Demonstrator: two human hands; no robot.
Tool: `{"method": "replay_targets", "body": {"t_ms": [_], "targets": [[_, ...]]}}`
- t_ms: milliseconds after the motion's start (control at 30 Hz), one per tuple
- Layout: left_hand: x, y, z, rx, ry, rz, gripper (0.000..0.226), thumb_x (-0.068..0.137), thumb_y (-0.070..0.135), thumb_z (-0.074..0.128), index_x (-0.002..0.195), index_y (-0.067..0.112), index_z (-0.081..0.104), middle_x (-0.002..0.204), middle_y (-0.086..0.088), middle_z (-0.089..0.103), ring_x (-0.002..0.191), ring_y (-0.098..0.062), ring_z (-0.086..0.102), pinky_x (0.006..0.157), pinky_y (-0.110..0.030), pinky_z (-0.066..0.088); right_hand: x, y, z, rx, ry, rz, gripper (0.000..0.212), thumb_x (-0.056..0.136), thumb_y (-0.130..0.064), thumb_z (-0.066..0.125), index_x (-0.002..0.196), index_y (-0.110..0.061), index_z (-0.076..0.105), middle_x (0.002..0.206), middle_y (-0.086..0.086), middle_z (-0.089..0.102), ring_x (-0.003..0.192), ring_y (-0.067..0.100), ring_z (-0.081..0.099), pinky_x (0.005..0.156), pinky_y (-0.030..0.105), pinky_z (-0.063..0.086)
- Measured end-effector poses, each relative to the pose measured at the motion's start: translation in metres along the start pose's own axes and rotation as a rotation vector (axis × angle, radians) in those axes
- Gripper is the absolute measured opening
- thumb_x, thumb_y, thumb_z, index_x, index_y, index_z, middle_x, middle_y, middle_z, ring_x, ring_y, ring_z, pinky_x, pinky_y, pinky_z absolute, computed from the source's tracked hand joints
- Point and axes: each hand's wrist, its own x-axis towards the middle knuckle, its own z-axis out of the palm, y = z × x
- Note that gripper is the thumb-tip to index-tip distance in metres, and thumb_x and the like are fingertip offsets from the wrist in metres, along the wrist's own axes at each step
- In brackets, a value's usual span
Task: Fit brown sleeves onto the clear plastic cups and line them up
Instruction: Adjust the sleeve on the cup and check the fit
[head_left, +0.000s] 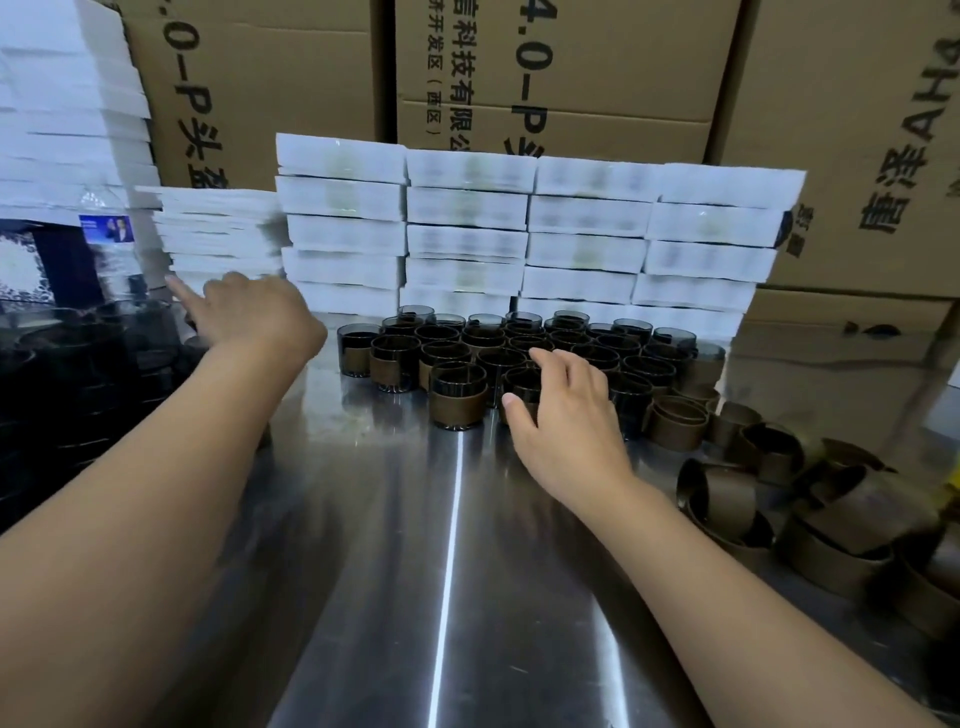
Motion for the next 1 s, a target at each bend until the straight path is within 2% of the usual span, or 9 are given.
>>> {"method": "replay_targets", "body": {"t_ms": [100,233,300,367,467,567,700,833,1000], "targets": [[-0.010,0.017,-0.015,-0.436,0.092,0.085,0.017,0.086,0.030,0.054,0.085,0.014,0.059,0.122,-0.022,0.057,0.121,-0.041,0.045,0.113,-0.058,0.023,0.001,-0.002,-0.014,-0.151,-0.024,0.052,0.057,0.095,-0.036,0.044,0.146,-0.017,0.025,0.146,0.008,0.033,0.134,0.028,0.028,0.106,0.040,0.028],[-0.039,0.043,-0.014,-1.232,-0.034,0.150,0.021,0.075,0.020,0.072,0.095,0.017,0.066,0.092,-0.006,0.071,0.087,-0.028,0.067,0.087,-0.039,0.054,0.001,-0.002,-0.037,-0.461,-0.221,0.194,0.054,0.092,-0.037,0.048,0.138,-0.014,0.034,0.142,0.014,0.036,0.129,0.039,0.035,0.104,0.049,0.029],[-0.055,0.055,-0.003,-1.437,-0.134,0.118,0.028,0.072,0.015,0.079,0.097,0.013,0.066,0.080,-0.001,0.068,0.066,-0.019,0.064,0.070,-0.033,0.056,0.004,0.003,-0.049,-0.523,-0.343,0.326,0.064,0.089,-0.041,0.053,0.142,-0.014,0.029,0.147,0.014,0.029,0.134,0.043,0.029,0.108,0.056,0.026],[-0.066,0.063,0.014,-1.607,-0.293,0.025,0.033,0.071,0.018,0.082,0.097,0.009,0.065,0.077,-0.003,0.066,0.064,-0.017,0.060,0.064,-0.031,0.055,0.010,0.017,-0.062,-0.505,-0.399,0.461,0.074,0.086,-0.043,0.057,0.145,-0.016,0.024,0.150,0.012,0.024,0.135,0.043,0.028,0.107,0.059,0.027],[-0.077,0.066,0.031,-1.791,-0.645,-0.099,0.025,0.073,0.024,0.080,0.088,0.013,0.064,0.072,-0.003,0.065,0.061,-0.018,0.059,0.063,-0.027,0.052,0.022,0.049,-0.074,-0.417,-0.383,0.581,0.071,0.084,-0.041,0.057,0.142,-0.011,0.029,0.145,0.015,0.031,0.129,0.041,0.038,0.104,0.052,0.036],[-0.086,0.066,0.035,-1.999,-0.916,-0.165,0.014,0.072,0.020,0.077,0.080,0.015,0.067,0.074,-0.007,0.072,0.064,-0.020,0.070,0.073,-0.043,0.059,0.029,0.069,-0.071,-0.375,-0.416,0.629,0.056,0.086,-0.031,0.051,0.134,-0.004,0.043,0.138,0.018,0.043,0.122,0.039,0.046,0.102,0.045,0.042],[-0.095,0.068,0.039,-2.077,-1.033,-0.173,0.033,0.058,0.024,0.078,0.087,0.016,0.064,0.080,-0.008,0.074,0.086,-0.028,0.069,0.072,-0.050,0.059,0.032,0.080,-0.059,-0.332,-0.428,0.624,0.046,0.090,-0.024,0.047,0.130,-0.002,0.050,0.132,0.019,0.050,0.119,0.037,0.049,0.101,0.043,0.043],[-0.101,0.067,0.042,-2.138,-1.099,-0.199,0.043,0.058,0.026,0.074,0.098,0.015,0.062,0.102,-0.011,0.068,0.097,-0.032,0.066,0.072,-0.053,0.058,0.033,0.085,-0.059,-0.355,-0.392,0.636,0.049,0.085,-0.028,0.056,0.127,-0.002,0.053,0.133,0.019,0.048,0.119,0.037,0.049,0.099,0.044,0.046],[-0.102,0.067,0.042,-2.232,-1.187,-0.143,0.038,0.062,0.027,0.072,0.096,0.012,0.064,0.097,-0.016,0.073,0.090,-0.034,0.072,0.079,-0.061,0.054,0.033,0.084,-0.062,-0.406,-0.442,0.571,0.054,0.075,-0.041,0.073,0.116,-0.007,0.061,0.122,0.015,0.054,0.110,0.033,0.054,0.094,0.039,0.049]]}}
